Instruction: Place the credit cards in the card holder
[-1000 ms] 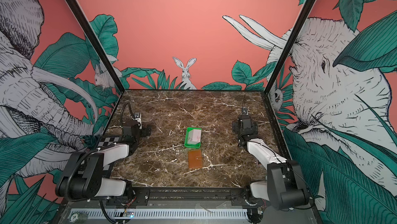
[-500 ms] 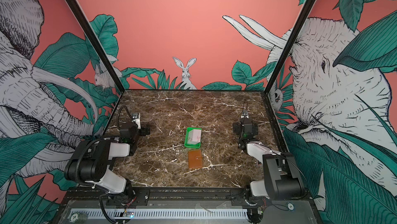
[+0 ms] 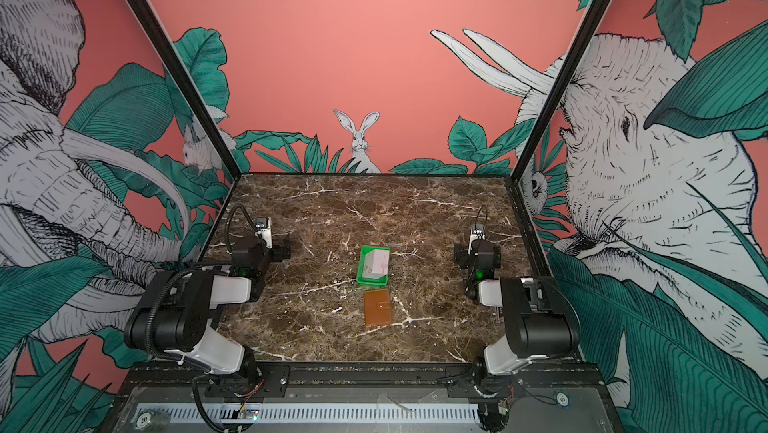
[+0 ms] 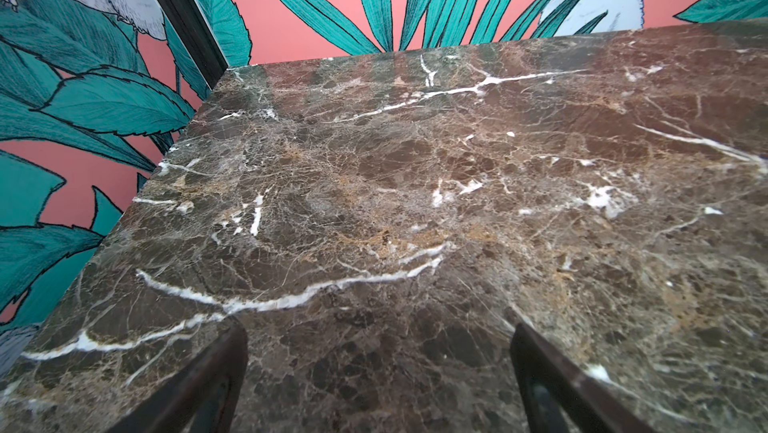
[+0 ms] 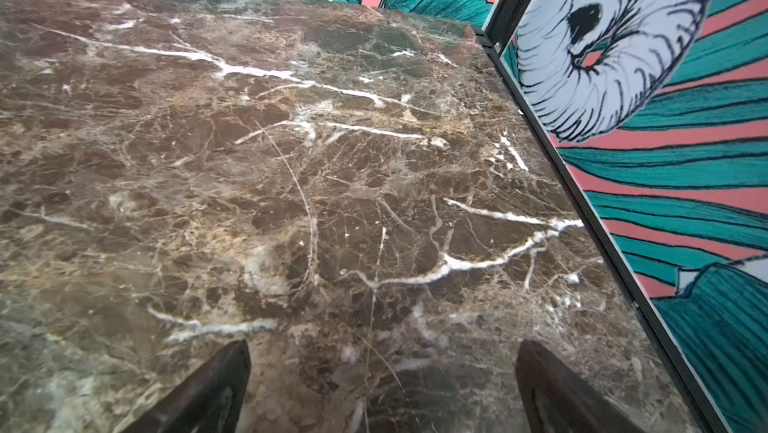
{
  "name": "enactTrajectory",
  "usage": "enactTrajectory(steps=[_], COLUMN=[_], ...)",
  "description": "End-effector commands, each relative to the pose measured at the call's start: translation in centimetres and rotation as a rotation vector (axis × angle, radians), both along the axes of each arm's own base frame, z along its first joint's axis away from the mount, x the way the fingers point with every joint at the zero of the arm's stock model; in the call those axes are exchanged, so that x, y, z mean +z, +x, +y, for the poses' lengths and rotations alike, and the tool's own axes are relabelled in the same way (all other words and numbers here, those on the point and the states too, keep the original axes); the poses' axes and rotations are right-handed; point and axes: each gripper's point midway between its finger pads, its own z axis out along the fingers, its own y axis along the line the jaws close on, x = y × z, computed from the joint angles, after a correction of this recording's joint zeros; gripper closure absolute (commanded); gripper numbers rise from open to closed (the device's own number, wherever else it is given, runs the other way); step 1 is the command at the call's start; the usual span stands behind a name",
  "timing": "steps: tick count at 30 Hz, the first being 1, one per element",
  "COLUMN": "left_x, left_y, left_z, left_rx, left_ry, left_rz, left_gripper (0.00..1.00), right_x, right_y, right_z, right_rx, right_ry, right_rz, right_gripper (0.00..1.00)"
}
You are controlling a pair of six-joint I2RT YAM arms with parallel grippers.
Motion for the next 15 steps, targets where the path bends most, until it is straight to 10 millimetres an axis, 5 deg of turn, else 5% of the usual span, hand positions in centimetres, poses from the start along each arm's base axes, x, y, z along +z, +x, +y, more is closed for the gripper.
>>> enactTrajectory(steps=[1, 15], left_x=[0.78, 0.75], left_y=[0.03, 0.09], left_z=[-0.17, -0.30], left_rx=[-0.016, -0.016], left_ry=[0.008, 0.020], left_rz=[-0.031, -0.026], left_gripper=[0.01, 0.01], right_x=[2.35, 2.42], right_y=[1.14, 1.16], right_z=[0.49, 0.56], right_rx=[0.021, 0.025], right_ry=[0.027, 0.028], right_rz=[-0.099, -0.103], right_gripper=[0.02, 0.02])
